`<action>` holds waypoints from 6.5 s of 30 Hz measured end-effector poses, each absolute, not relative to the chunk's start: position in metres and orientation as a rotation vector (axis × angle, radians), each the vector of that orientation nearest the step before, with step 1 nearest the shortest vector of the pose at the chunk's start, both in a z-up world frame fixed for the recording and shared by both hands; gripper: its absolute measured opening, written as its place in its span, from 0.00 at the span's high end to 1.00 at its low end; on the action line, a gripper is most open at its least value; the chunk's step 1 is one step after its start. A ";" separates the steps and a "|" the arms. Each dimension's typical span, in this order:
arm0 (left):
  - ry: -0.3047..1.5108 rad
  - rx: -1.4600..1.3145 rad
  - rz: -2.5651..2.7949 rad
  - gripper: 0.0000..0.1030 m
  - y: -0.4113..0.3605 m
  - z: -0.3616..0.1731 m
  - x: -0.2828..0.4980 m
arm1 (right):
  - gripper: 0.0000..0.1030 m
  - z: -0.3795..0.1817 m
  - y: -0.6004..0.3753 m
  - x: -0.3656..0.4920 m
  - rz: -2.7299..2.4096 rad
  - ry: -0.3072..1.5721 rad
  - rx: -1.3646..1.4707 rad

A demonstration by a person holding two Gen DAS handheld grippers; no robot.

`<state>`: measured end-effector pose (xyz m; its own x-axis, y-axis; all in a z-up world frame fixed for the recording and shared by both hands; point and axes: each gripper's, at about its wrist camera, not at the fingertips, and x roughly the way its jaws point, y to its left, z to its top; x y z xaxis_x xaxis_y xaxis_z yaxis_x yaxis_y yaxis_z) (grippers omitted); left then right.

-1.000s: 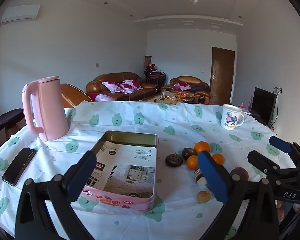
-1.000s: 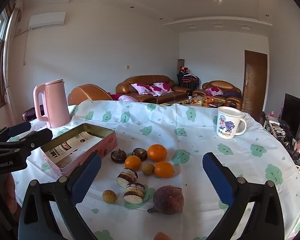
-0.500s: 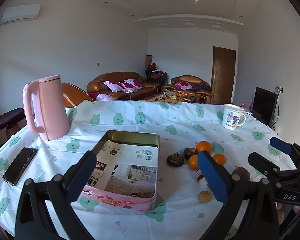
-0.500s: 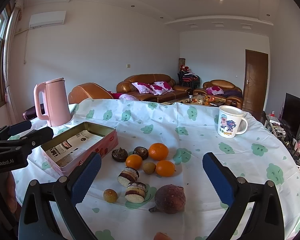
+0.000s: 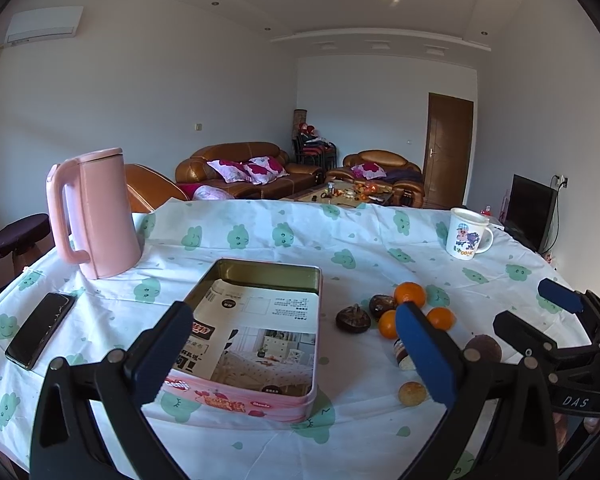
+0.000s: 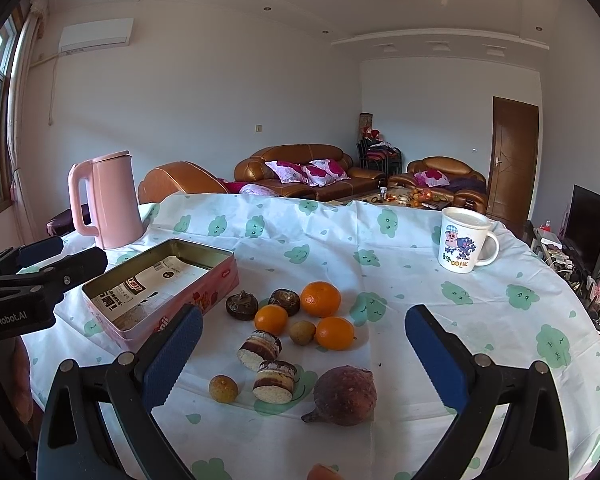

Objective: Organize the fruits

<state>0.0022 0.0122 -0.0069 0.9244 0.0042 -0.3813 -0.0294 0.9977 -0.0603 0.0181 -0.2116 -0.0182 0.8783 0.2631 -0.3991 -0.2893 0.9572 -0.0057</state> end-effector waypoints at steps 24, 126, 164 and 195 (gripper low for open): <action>0.396 -0.066 0.019 0.00 0.014 -0.009 0.002 | 0.01 -0.026 -0.210 0.019 0.291 0.430 -0.066; 0.712 -0.104 -0.244 0.72 -0.033 -0.092 0.052 | 0.65 -0.098 -0.162 0.056 0.340 0.678 -0.353; 0.458 0.011 -0.102 0.72 -0.022 -0.052 0.027 | 0.65 -0.039 -0.172 0.032 0.428 0.370 -0.148; 0.551 -0.116 0.060 0.72 0.100 -0.050 0.080 | 0.65 -0.045 -0.041 0.100 0.634 0.497 -0.245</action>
<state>0.0800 0.1005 -0.0498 0.8502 0.0259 -0.5258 -0.0881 0.9917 -0.0936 0.0996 -0.0410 -0.0453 0.6943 0.5039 -0.5138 -0.6189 0.7824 -0.0690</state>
